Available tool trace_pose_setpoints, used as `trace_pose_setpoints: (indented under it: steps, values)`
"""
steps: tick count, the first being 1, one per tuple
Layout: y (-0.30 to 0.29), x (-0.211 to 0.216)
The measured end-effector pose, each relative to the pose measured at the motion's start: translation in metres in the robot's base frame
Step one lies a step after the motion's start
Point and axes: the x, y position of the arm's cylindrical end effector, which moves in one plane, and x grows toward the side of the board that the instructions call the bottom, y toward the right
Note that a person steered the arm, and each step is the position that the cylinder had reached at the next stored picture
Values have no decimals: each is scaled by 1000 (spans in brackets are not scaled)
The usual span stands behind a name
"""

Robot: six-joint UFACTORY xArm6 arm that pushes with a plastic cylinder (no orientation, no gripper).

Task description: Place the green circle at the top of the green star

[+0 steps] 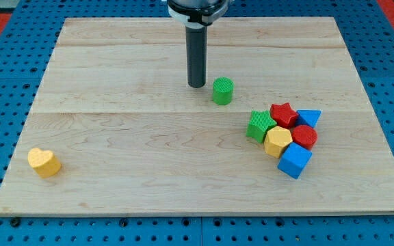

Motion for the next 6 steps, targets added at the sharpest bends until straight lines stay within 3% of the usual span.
trace_pose_setpoints:
  steps: [1,3,5,6]
  values:
    - [26,30]
    - [67,1]
    - [99,34]
    - [-21,18]
